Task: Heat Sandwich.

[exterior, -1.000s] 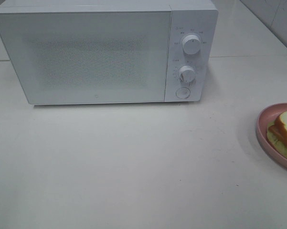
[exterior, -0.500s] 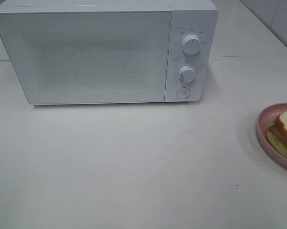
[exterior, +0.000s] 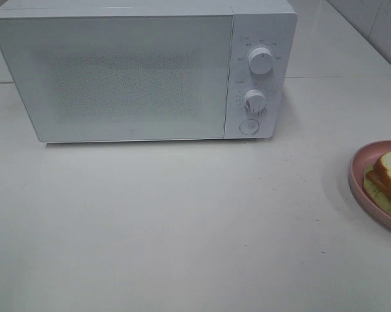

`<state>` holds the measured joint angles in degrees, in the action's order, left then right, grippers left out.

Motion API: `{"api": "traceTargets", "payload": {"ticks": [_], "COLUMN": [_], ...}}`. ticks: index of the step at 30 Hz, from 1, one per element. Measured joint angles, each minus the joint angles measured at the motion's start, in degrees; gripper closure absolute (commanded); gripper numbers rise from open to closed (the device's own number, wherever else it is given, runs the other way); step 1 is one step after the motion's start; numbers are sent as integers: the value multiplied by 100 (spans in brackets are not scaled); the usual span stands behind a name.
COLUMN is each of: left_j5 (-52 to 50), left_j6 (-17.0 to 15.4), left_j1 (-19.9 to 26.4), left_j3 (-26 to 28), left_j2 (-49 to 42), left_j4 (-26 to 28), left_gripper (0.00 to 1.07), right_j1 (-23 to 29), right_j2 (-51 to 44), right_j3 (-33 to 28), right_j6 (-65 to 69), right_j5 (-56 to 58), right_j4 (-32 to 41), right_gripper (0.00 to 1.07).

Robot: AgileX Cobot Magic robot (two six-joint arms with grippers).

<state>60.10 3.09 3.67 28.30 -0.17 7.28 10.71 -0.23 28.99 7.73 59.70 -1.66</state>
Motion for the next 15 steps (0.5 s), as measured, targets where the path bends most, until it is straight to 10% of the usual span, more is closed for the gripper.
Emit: {"api": "traceTargets", "payload": {"ticks": [15], "left_j5": [0], "left_j6": [0], "left_j1": [0], "left_j3": [0], "left_j2": [0], "left_j4": [0], "left_gripper": [35], "right_j1": [0], "right_j2": [0], "right_j3": [0], "right_j6": [0], "right_j5": [0], "right_j4": [0], "right_gripper": [49]}}
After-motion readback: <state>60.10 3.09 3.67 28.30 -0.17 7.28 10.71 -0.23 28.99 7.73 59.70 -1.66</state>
